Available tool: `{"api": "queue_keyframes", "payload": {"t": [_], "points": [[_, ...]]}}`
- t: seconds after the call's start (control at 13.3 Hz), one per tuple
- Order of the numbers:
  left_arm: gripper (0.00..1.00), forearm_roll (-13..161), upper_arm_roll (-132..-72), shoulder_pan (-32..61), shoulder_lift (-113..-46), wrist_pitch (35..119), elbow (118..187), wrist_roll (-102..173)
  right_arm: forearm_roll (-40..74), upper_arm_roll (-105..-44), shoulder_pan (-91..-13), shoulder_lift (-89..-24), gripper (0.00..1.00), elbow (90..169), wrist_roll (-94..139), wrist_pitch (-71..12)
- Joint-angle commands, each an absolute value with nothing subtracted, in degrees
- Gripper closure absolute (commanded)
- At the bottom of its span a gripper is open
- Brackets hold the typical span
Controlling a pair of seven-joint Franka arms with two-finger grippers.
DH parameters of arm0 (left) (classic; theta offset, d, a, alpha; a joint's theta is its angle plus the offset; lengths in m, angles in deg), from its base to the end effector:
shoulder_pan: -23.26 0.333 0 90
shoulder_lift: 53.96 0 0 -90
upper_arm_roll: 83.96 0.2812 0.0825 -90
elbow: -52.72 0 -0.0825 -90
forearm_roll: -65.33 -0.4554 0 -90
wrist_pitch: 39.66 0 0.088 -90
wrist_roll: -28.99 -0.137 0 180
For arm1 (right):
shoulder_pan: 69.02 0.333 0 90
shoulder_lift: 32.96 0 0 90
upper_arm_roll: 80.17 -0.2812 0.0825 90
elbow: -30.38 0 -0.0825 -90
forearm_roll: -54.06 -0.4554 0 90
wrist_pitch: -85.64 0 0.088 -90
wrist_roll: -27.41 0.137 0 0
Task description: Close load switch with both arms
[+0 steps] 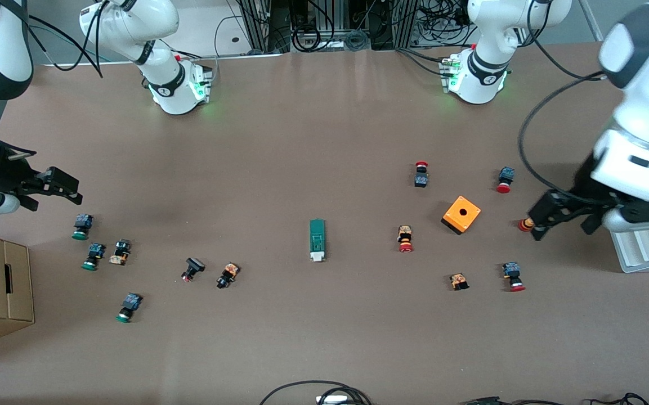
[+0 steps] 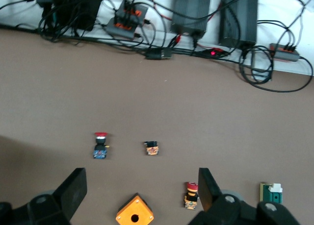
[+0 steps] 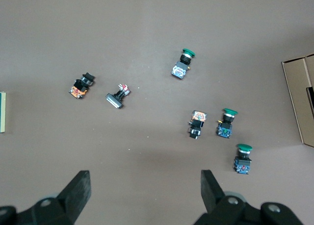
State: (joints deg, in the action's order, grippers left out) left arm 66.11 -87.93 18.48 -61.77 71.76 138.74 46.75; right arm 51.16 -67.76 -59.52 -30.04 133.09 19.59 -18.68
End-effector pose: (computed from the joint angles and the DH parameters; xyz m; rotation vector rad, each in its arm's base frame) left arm 0.6970 -0.1061 0.5485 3.0066 0.2446 0.4469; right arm 0.6290 -0.0279 0.4917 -3.0839 -0.1156 -0.1283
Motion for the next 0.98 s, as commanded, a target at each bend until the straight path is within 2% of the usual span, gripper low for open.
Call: {"api": "queue_keyframes", "payload": {"t": [0.0,0.15,0.38,0.53,0.9], "points": [[0.00,69.02,-87.66,22.63,-59.94,68.20,140.18,41.67,52.39,-67.78,-59.70,-30.85,0.00,131.80,19.68,-18.77],[0.00,69.20,-84.85,22.90,-59.94,63.20,138.52,36.82,52.39,-67.78,-59.70,-30.86,0.00,131.71,19.68,-19.04],[0.00,68.59,-84.76,22.99,-60.55,53.88,132.98,36.98,52.39,-67.87,-59.62,-30.77,0.00,131.71,19.68,-19.04],[0.00,68.41,-84.49,22.99,-59.94,50.10,132.44,36.81,52.39,-67.87,-59.62,-30.86,0.00,131.71,19.68,-19.04],[0.00,68.23,-84.49,22.99,-58.70,48.58,133.93,36.55,52.39,-67.78,-59.70,-30.86,0.00,131.80,19.68,-19.04]]}}
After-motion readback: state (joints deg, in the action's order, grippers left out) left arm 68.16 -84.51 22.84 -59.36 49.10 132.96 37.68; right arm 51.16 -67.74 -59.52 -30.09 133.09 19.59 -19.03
